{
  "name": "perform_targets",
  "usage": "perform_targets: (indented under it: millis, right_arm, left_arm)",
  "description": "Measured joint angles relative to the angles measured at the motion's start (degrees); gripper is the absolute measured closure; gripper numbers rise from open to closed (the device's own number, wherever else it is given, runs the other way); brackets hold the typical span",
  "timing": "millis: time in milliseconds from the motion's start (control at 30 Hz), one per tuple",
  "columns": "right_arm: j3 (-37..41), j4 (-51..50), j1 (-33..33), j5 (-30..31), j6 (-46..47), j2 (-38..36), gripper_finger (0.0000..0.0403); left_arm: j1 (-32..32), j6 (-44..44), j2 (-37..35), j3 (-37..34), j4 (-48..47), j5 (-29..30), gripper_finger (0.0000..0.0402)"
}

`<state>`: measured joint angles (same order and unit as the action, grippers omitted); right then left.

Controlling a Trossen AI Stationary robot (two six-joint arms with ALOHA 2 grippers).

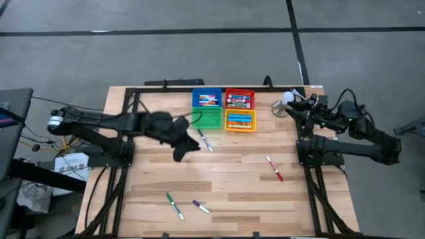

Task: Pick & Place Markers
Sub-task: Put the violet pen into the blue bin

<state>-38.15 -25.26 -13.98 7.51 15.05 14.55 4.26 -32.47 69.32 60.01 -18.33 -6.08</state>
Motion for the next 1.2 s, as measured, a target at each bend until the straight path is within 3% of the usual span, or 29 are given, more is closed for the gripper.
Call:
perform_targets:
  millis: [500, 900, 1200]
  right_arm:
    - [0.0, 0.0, 0.0, 0.0, 0.0, 0.0, 0.0233]
    - [0.0, 0.0, 0.0, 0.0, 0.0, 0.0, 0.0233]
    - [0.0, 0.0, 0.0, 0.0, 0.0, 0.0, 0.0233]
  left_arm:
    - [23.6, -34.3, 4.0, -3.6, 9.3, 23.2, 0.0294]
    - [30.0, -58.9, 17.0, -3.6, 18.7, 21.5, 0.0294]
    - [31.2, -60.9, 19.6, -3.6, 19.8, 21.5, 0.0294]
